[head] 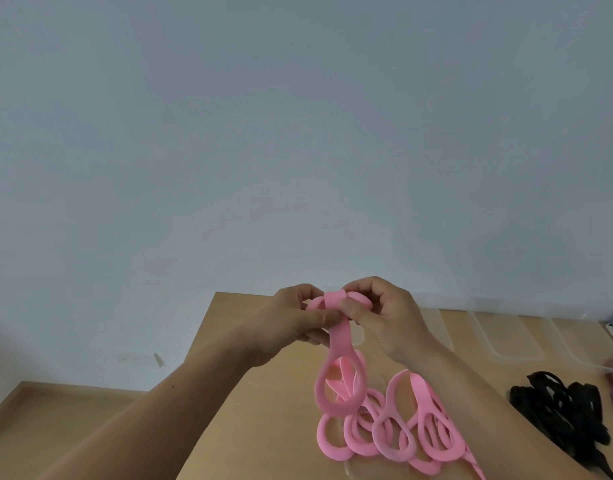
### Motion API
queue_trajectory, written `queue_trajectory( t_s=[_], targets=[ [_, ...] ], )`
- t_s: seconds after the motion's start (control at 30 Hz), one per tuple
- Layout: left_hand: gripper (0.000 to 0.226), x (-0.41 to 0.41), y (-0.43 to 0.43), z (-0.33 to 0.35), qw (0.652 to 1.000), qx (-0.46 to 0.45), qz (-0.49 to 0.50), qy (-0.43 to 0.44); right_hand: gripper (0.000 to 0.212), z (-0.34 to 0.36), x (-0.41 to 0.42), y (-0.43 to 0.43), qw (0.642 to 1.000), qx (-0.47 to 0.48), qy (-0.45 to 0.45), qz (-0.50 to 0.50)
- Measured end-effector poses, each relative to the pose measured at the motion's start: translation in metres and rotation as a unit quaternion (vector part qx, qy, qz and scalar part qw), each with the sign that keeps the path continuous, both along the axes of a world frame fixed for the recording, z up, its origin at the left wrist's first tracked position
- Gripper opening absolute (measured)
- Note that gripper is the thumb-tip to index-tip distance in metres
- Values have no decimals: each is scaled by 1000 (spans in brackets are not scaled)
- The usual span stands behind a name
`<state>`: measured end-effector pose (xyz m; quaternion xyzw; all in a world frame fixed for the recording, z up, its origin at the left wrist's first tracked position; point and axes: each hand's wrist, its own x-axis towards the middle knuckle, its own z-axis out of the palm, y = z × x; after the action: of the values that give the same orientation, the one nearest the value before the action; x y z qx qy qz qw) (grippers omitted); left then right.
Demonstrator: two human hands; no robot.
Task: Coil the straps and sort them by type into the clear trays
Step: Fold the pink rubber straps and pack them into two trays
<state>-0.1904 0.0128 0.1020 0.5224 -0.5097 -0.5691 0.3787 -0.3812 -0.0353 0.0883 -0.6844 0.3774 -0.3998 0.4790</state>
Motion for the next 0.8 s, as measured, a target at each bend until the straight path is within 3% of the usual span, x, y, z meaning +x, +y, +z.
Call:
queue_trajectory(
  t_s=[0.2,0.33,0.53,0.8],
  targets=[
    [37,-3,1,1,995,23,-1,98,27,-1,0,2,999,-18,-15,28],
    [43,-3,-1,-1,995,18,14,98,36,-3,-4,3,999,0,-4,41],
    [37,-2,-1,-8,996,-22,39,75,18,0,-7,3,994,86,-55,39],
    [46,-3,-2,-14,997,-46,45,43,10,-2,-5,-1,993,115,-7,34]
  ],
)
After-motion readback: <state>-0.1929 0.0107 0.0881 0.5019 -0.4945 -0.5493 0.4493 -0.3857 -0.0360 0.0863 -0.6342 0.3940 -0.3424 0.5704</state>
